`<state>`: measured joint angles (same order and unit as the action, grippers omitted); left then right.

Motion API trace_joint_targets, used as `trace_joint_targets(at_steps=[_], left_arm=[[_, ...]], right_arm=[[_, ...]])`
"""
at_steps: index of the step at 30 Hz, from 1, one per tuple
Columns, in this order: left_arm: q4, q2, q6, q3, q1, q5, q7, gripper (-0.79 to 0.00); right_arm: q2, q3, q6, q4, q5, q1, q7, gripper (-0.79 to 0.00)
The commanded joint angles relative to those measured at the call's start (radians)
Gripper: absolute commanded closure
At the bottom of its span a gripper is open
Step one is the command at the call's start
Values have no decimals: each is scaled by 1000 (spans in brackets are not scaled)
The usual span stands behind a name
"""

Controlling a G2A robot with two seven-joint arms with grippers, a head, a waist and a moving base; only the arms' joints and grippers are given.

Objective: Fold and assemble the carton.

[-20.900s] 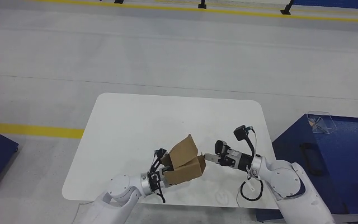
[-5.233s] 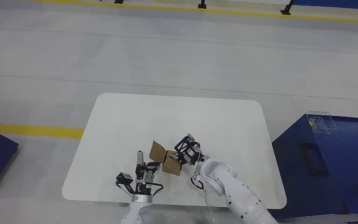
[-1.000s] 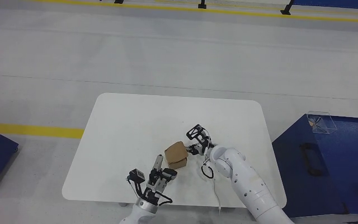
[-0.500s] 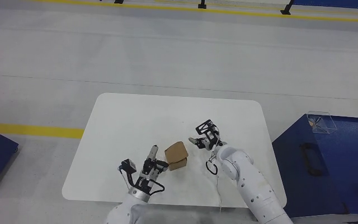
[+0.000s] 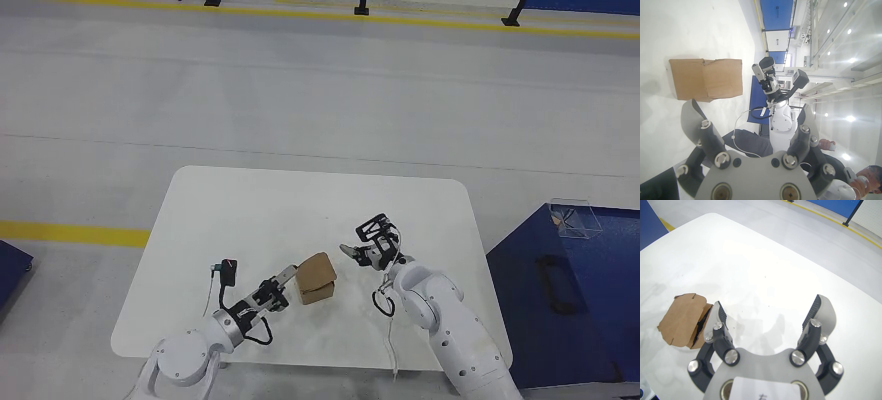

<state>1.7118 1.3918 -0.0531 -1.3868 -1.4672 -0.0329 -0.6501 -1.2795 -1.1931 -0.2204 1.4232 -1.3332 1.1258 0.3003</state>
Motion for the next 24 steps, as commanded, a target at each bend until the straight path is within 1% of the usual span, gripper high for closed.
trace_joint_targets(at_steps=[1, 3, 4, 5, 6, 8, 10, 11, 13, 16, 18, 19, 22, 24], left_arm=[[0, 0, 0, 0, 0, 0, -1, -785], [0, 0, 0, 0, 0, 0, -1, -785], [-6, -3, -5, 12, 5, -47, -13, -785], [-19, -7, -24, 18, 19, -113, -23, -785], [-33, -10, -59, 17, 38, -151, -17, -785], [-55, -14, -116, 8, 76, -153, -56, -785], [-84, -22, -159, 5, 116, -211, -93, -785], [-98, -24, -167, 12, 132, -233, -105, -785], [-132, -26, -171, 27, 158, -256, -122, -785], [-190, -25, -164, 47, 192, -240, -123, -751], [-227, -22, -153, 63, 209, -228, -110, -770], [-244, -21, -146, 72, 217, -225, -102, -757], [-287, -18, -133, 91, 236, -209, -71, -757], [-310, -15, -119, 92, 245, -170, -60, -711]], right_arm=[[0, 0, 0, 0, 0, 0, 0, -785], [1, 4, 1, -2, -16, 4, 2, -785], [1, 14, 14, -4, -57, 6, 3, -785], [0, 25, 64, 0, -111, 6, -14, -785], [-4, 43, 88, -3, -122, 13, -27, -785], [-10, 67, 80, -14, -107, 7, -29, -785], [-15, 88, 89, -29, -131, -3, -29, -785], [-18, 98, 97, -37, -133, -6, -32, -785], [-23, 111, 103, -52, -123, -15, -33, -785], [-30, 123, 102, -74, -107, -29, -33, -785], [-34, 132, 105, -86, -103, -36, -36, -785], [-35, 136, 106, -92, -101, -40, -35, -785], [-40, 146, 104, -108, -97, -50, -34, -785], [-43, 151, 104, -118, -94, -55, -36, -785]])
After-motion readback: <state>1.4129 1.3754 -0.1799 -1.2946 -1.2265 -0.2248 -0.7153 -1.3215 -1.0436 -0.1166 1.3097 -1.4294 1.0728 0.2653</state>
